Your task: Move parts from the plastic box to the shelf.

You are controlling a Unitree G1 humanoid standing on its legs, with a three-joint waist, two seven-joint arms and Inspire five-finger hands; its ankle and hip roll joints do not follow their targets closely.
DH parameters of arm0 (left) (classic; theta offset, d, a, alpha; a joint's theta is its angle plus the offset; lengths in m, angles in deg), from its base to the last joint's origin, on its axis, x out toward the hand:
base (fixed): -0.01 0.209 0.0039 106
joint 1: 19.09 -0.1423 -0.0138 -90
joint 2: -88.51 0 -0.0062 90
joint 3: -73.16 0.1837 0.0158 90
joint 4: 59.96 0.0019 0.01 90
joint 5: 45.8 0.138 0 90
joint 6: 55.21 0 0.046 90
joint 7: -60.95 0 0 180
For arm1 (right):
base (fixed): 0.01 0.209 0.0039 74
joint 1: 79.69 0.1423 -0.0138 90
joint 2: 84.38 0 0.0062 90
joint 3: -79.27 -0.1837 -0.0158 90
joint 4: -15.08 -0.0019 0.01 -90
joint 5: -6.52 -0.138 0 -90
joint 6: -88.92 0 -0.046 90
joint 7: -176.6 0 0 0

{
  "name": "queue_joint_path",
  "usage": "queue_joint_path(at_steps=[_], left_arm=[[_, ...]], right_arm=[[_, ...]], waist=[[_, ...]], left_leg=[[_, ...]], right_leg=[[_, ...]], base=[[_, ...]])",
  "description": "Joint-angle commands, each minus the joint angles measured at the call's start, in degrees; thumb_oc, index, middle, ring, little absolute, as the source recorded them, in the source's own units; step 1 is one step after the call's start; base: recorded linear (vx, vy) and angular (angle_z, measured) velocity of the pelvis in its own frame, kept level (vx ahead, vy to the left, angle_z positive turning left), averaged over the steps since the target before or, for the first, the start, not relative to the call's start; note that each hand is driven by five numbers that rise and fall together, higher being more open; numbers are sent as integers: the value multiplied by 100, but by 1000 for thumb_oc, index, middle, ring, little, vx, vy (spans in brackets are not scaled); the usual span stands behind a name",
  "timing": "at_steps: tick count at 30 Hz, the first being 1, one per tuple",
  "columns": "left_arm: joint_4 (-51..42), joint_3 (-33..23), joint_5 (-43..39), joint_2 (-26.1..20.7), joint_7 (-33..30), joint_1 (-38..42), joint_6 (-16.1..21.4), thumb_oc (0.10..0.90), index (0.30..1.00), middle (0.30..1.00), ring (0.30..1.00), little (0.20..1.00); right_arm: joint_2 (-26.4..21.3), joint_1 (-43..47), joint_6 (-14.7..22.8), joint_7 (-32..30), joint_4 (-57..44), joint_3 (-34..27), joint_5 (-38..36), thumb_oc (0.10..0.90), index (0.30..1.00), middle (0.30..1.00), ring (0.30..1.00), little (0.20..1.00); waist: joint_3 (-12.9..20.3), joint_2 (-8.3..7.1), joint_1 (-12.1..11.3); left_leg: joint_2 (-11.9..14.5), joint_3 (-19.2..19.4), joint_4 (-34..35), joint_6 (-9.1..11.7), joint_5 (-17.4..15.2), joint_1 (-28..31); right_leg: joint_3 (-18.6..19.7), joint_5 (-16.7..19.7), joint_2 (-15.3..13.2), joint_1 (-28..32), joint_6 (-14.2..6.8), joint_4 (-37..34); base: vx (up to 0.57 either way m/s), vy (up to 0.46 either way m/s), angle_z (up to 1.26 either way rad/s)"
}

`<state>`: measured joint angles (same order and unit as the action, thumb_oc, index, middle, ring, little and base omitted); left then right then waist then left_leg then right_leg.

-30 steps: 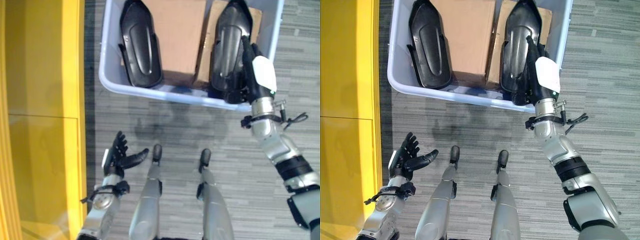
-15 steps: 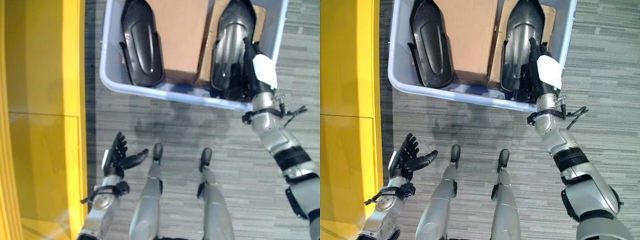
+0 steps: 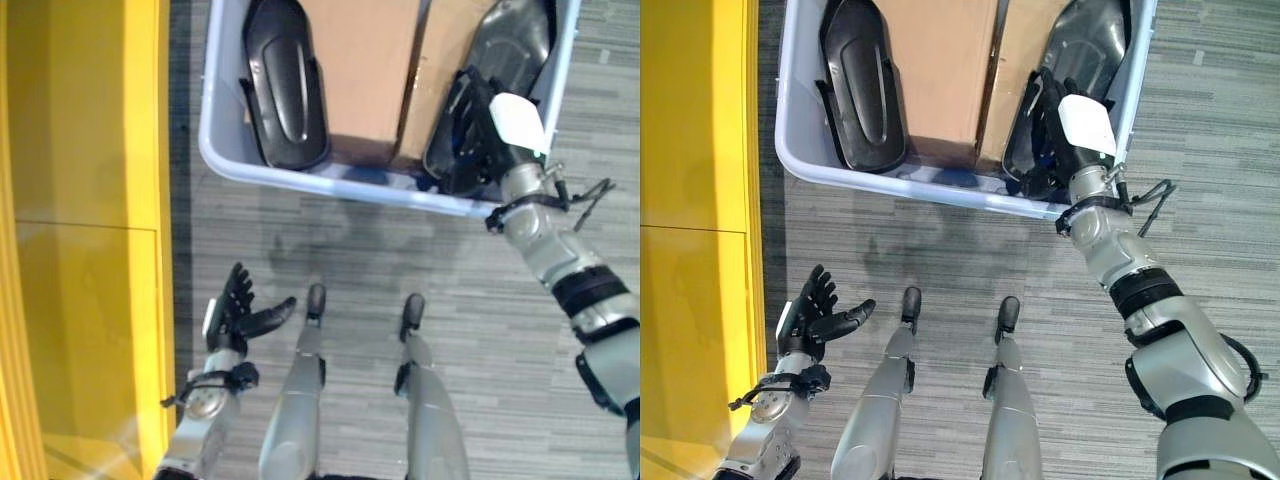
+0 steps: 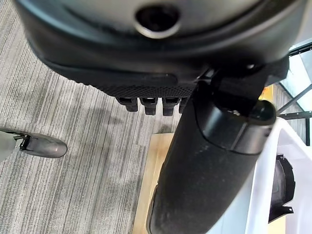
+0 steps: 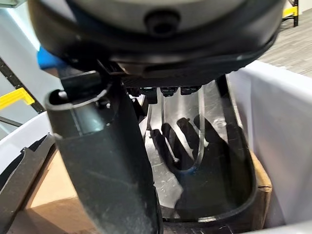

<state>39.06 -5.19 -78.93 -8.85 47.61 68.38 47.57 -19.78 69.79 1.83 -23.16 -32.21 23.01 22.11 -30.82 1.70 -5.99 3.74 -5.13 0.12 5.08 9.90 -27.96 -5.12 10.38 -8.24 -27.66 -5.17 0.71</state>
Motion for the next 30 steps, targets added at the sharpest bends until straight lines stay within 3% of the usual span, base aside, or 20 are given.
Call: queue_joint_path(at_steps=[1, 19, 30], left_arm=[[-368, 51, 59, -136, -93, 23, 453, 900, 1000, 1000, 1000, 1000], [-369, -90, 99, -188, -126, 42, 462, 900, 1000, 1000, 1000, 1000], [-406, -236, 186, -104, -202, -19, 397, 900, 1000, 1000, 1000, 1000]], right_arm=[[-611, 642, -9, -278, 60, 263, 206, 900, 1000, 1000, 1000, 1000], [-1453, 1335, -81, -591, -785, 316, 483, 900, 1000, 1000, 1000, 1000], [-1551, 733, -112, -743, -1946, -395, 811, 900, 1000, 1000, 1000, 1000]], waist=[[103, 119, -67], [103, 43, -7], [103, 19, 82]], left_leg=[[-49, -247, -154, -110, -520, 294], [-70, -229, -196, -97, -539, 276], [-67, -216, -223, -99, -557, 273]], right_leg=[[-85, -878, -194, -433, -146, 1180], [-82, -847, -224, -408, -166, 1158], [-59, -855, -203, -410, -154, 1151]], base=[[0, 0, 0], [0, 0, 0], [0, 0, 0]])
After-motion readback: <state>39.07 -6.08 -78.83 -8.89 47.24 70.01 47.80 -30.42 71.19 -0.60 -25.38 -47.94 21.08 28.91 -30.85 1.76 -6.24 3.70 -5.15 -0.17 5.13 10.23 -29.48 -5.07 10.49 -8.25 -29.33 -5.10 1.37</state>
